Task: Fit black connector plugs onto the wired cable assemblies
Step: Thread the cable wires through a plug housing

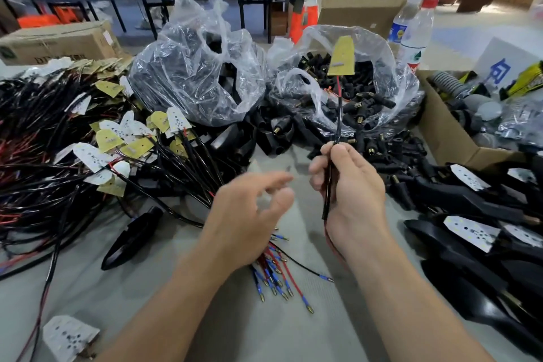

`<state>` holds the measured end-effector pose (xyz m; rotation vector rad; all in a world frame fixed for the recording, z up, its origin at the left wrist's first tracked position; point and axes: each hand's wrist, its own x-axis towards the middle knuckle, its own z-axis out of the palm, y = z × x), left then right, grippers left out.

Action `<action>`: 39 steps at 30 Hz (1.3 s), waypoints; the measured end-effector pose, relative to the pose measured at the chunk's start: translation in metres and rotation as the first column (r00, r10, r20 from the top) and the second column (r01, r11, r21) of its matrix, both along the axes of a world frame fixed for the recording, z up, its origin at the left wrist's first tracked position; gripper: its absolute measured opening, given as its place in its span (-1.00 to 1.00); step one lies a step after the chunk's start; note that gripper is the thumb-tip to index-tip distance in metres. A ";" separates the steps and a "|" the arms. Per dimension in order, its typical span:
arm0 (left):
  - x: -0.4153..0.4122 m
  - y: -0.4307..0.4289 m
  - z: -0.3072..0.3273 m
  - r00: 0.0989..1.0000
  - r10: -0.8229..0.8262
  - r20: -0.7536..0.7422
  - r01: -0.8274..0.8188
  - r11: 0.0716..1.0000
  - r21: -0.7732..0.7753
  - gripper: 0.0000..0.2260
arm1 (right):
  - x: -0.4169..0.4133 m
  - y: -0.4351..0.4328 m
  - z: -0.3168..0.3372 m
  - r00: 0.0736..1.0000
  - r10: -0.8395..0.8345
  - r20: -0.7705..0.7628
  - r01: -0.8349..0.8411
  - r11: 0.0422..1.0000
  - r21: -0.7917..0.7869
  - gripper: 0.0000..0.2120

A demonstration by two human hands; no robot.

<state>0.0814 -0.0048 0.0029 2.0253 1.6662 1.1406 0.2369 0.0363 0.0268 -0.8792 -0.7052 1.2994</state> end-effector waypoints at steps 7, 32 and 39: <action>0.036 -0.008 -0.009 0.955 -0.153 0.254 0.189 0.974 -0.122 -0.89 | 0.002 0.002 0.001 0.974 -0.013 -0.228 -0.002 0.998 -0.064 -0.82; -0.005 0.040 0.030 0.969 0.242 -0.049 -0.245 0.966 -0.082 -0.83 | 0.028 0.006 0.007 0.941 0.189 0.280 -0.201 0.979 0.017 -0.82; 0.025 0.102 0.027 0.808 0.304 -0.504 -0.333 0.942 0.034 -0.74 | 0.034 0.007 0.002 0.943 0.197 0.268 -0.197 0.980 -0.028 -0.87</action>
